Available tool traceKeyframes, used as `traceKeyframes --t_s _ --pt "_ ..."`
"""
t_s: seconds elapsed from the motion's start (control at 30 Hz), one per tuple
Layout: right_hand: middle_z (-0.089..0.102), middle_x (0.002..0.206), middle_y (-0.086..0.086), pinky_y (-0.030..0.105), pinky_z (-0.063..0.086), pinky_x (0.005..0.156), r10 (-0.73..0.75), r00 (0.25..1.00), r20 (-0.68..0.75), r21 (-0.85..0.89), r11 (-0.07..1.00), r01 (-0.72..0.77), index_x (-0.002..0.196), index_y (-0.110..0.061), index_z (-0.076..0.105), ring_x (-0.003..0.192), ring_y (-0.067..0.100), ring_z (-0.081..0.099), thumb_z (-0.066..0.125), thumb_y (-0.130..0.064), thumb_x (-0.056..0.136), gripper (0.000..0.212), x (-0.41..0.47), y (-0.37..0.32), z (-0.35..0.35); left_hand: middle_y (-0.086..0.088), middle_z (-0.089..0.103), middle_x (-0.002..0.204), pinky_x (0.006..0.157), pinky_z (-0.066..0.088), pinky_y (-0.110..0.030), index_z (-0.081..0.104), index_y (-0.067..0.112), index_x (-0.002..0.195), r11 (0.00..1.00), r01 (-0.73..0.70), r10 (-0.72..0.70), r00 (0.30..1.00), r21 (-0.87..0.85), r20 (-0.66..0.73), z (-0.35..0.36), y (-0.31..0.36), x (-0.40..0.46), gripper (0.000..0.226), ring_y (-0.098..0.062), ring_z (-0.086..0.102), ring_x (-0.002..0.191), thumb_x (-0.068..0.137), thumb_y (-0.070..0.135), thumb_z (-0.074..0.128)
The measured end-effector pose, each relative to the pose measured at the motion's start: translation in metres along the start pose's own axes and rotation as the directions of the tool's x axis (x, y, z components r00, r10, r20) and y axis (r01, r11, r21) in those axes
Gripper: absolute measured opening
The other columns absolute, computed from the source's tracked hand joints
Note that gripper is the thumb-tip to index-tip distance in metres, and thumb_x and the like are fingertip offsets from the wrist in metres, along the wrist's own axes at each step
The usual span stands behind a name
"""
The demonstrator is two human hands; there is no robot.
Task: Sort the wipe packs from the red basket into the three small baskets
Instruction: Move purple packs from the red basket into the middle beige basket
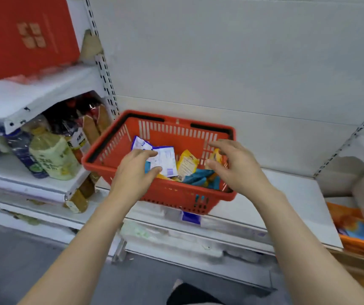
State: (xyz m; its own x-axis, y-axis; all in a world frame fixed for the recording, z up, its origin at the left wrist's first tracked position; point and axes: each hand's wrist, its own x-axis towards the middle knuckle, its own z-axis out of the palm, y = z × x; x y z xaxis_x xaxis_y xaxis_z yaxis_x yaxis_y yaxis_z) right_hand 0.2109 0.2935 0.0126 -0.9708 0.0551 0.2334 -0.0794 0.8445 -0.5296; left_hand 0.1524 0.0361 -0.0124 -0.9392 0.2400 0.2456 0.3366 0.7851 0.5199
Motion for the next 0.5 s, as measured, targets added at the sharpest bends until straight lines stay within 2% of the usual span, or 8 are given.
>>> traceKeyframes --t_s 0.13,0.27,0.4,0.43,0.5 --pt "0.061 0.133 0.001 0.031 0.045 0.096 0.036 0.974 0.222 -0.012 0.999 -0.034 0.136 -0.023 0.056 0.114 0.019 0.06 0.066 -0.042 0.09 0.051 0.079 0.003 0.046 -0.01 0.061 0.124 0.099 0.041 -0.035 0.065 0.015 0.126 0.997 0.078 -0.076 0.991 -0.021 0.11 0.004 -0.031 0.057 0.044 -0.028 0.055 0.117 0.084 0.025 0.076" --pt "0.06 0.135 0.006 0.034 0.048 0.092 0.142 0.881 0.451 -0.044 0.99 -0.137 0.139 -0.017 0.049 0.117 0.026 0.059 0.067 -0.046 0.088 0.062 0.142 0.003 0.114 -0.011 0.062 0.123 0.099 0.041 -0.035 0.062 0.014 0.129 0.991 0.133 -0.129 0.979 -0.019 0.156 0.015 -0.065 0.092 0.05 -0.028 0.056 0.117 0.084 0.03 0.075" --pt "0.059 0.13 0.011 0.034 0.047 0.079 0.37 0.764 0.528 -0.087 0.919 -0.385 0.136 -0.007 0.041 0.115 0.031 0.059 0.077 -0.049 0.079 0.079 0.177 0.006 0.172 -0.006 0.059 0.131 0.094 0.041 -0.032 0.055 0.019 0.136 0.973 0.229 -0.212 0.943 -0.036 0.258 0.031 -0.088 0.116 0.058 -0.023 0.055 0.118 0.085 0.042 0.072" --pt "0.06 0.126 0.01 0.033 0.046 0.076 0.416 0.74 0.528 -0.095 0.895 -0.435 0.132 -0.006 0.045 0.112 0.03 0.06 0.08 -0.046 0.077 0.076 0.182 0.008 0.179 -0.005 0.058 0.134 0.095 0.042 -0.032 0.053 0.019 0.138 0.973 0.23 -0.21 0.936 -0.038 0.283 0.035 -0.092 0.124 0.061 -0.022 0.055 0.119 0.085 0.044 0.071" --pt "0.067 0.11 0.007 0.033 0.049 0.069 0.448 0.732 0.513 -0.057 0.869 -0.491 0.109 -0.01 0.059 0.097 0.026 0.065 0.083 -0.041 0.075 0.052 0.189 0.012 0.185 -0.003 0.057 0.138 0.094 0.042 -0.03 0.05 0.019 0.14 0.971 0.227 -0.193 0.925 -0.071 0.327 0.04 -0.096 0.14 0.065 -0.02 0.055 0.122 0.085 0.048 0.07"
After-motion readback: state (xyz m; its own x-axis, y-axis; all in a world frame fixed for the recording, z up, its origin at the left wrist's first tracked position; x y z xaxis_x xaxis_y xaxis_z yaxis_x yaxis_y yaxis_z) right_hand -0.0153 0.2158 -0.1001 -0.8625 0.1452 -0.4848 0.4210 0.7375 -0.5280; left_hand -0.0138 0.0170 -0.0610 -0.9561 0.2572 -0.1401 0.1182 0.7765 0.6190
